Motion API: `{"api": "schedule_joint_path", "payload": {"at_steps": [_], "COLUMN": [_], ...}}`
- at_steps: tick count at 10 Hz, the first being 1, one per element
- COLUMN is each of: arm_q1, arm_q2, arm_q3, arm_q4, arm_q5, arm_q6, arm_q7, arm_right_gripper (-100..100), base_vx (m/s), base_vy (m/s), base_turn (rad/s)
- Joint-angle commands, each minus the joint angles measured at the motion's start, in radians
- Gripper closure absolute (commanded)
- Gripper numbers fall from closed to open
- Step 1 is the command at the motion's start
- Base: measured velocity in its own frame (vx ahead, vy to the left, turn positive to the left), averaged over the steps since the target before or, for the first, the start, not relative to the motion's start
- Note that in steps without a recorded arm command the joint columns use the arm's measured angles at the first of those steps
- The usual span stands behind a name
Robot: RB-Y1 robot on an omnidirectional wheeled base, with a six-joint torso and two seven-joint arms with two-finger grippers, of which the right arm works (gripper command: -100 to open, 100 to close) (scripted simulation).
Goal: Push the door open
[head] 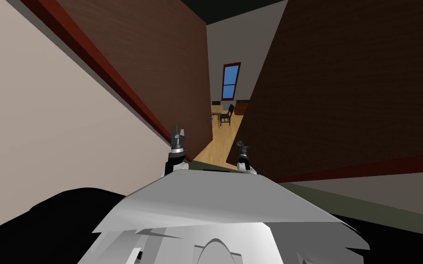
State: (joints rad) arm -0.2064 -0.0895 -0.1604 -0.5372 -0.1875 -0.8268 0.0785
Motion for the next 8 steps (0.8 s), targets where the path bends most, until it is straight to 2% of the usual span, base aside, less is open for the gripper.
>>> {"api": "schedule_joint_path", "payload": {"at_steps": [1, 2, 3, 4, 8], "arm_q1": [0.020, 0.020, 0.016, 0.016, 0.007], "arm_q2": [-0.005, -0.005, -0.002, -0.002, 0.010], "arm_q3": [-0.012, -0.012, -0.036, -0.036, -0.095], "arm_q4": [-0.050, -0.050, -0.046, -0.046, -0.036], "arm_q5": [-0.005, -0.005, -0.019, -0.019, -0.052], "arm_q6": [0.013, 0.013, 0.009, 0.009, -0.003], "arm_q7": [0.010, 0.010, 0.031, 0.031, 0.080], "arm_right_gripper": [100, 100, 100, 100, 100], "base_vx": [0.127, 0.046, 0.140, 0.149, 0.203], "base_vy": [-0.004, -0.015, -0.022, 0.010, 0.014], "base_turn": [-0.010, 0.001, -0.089, -0.048, -0.079]}}
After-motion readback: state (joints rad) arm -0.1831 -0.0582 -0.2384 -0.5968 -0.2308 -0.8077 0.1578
